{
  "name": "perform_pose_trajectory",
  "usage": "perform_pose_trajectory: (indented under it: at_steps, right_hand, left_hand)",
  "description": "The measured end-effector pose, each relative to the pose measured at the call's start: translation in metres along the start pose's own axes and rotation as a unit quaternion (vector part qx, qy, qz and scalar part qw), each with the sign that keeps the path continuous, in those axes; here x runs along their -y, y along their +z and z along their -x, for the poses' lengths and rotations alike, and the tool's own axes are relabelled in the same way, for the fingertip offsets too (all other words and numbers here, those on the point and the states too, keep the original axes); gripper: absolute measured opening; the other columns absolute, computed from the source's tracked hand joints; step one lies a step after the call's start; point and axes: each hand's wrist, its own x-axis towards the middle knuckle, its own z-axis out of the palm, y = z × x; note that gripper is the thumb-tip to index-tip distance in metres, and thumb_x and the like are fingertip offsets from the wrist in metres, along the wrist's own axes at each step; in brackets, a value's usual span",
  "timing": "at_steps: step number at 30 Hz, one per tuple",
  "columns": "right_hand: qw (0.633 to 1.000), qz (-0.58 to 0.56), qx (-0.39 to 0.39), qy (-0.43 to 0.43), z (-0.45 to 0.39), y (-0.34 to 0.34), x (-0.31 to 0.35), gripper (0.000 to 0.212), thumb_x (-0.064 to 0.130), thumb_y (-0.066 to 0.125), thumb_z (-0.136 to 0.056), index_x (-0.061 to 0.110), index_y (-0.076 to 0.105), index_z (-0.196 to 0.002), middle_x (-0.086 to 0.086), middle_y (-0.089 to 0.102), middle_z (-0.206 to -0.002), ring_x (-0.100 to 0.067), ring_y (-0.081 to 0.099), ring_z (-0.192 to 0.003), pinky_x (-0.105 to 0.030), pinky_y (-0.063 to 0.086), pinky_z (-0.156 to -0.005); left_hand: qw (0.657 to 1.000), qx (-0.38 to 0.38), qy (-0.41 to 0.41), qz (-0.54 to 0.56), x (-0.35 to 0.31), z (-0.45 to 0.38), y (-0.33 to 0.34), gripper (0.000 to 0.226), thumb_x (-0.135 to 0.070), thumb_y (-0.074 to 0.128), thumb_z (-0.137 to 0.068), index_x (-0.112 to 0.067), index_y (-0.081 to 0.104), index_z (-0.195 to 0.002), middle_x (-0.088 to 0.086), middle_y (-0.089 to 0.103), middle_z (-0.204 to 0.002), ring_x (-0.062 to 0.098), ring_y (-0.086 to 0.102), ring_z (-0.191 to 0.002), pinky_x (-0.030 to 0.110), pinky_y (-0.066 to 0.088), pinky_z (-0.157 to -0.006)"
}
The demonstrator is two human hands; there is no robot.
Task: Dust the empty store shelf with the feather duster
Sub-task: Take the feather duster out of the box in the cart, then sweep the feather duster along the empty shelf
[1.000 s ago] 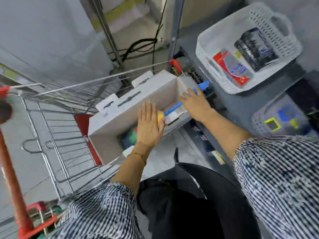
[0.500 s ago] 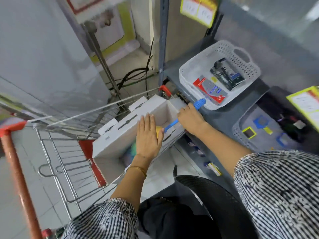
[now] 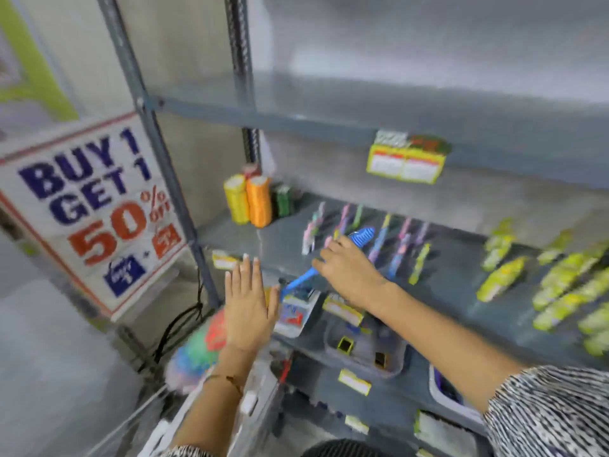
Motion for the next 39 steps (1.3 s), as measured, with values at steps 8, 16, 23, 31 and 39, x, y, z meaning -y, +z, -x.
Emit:
perform_pose_trajectory:
  at_steps: [8, 16, 23, 31, 39]
  right_hand:
    - [0.942, 0.014, -0.285, 0.177, 0.066, -0.126, -0.122, 0.041, 0.014, 0.041, -0.074, 0.021, 0.079, -0.090, -0.004, 0.070, -0.063, -0.024, 0.064, -0.056, -0.034, 0.033, -0.069]
    - [0.855, 0.104, -0.325, 0.391, 0.186, -0.206, -0.200, 0.031, 0.019, 0.069, -0.071, 0.024, 0.076, -0.101, -0.001, 0.068, -0.065, -0.023, 0.065, -0.057, -0.032, 0.035, -0.065]
    - [0.792, 0.214, -0.180, 0.542, 0.303, -0.223, -0.212, 0.027, 0.033, 0.074, -0.071, 0.024, 0.077, -0.097, -0.003, 0.061, -0.052, -0.024, 0.060, -0.042, -0.027, 0.048, -0.044]
    - [0.706, 0.192, 0.022, 0.682, 0.384, -0.229, -0.191, 0.041, 0.028, 0.047, -0.100, 0.033, 0.044, -0.141, -0.009, 0.061, -0.082, -0.027, 0.060, -0.068, -0.031, 0.035, -0.055]
    - [0.613, 0.130, 0.191, 0.756, 0.399, -0.229, -0.186, 0.032, 0.007, 0.041, -0.097, 0.016, 0.055, -0.125, 0.001, 0.051, -0.067, -0.019, 0.045, -0.057, -0.028, 0.033, -0.053]
  left_hand:
    - [0.966, -0.171, 0.186, 0.058, -0.146, -0.118, -0.107, 0.064, -0.039, 0.036, -0.091, 0.007, 0.037, -0.136, 0.029, 0.034, -0.144, 0.045, 0.026, -0.134, 0.048, 0.010, -0.111]
    - [0.884, -0.259, 0.358, 0.153, -0.319, -0.185, -0.157, 0.062, -0.037, 0.036, -0.096, 0.005, 0.030, -0.140, 0.028, 0.026, -0.148, 0.045, 0.017, -0.137, 0.046, 0.002, -0.113]
    - [0.841, -0.179, 0.462, 0.218, -0.452, -0.162, -0.127, 0.062, -0.039, 0.034, -0.095, 0.005, 0.034, -0.139, 0.027, 0.029, -0.147, 0.045, 0.021, -0.136, 0.053, 0.010, -0.112]
    - [0.852, -0.059, 0.474, 0.212, -0.496, -0.131, -0.074, 0.068, -0.045, 0.024, -0.094, 0.006, 0.037, -0.137, 0.028, 0.033, -0.145, 0.044, 0.023, -0.135, 0.054, 0.014, -0.112]
    - [0.890, 0.007, 0.438, 0.124, -0.472, -0.140, -0.027, 0.063, -0.042, 0.031, -0.099, 0.006, 0.030, -0.139, 0.029, 0.027, -0.147, 0.043, 0.015, -0.138, 0.052, 0.007, -0.114]
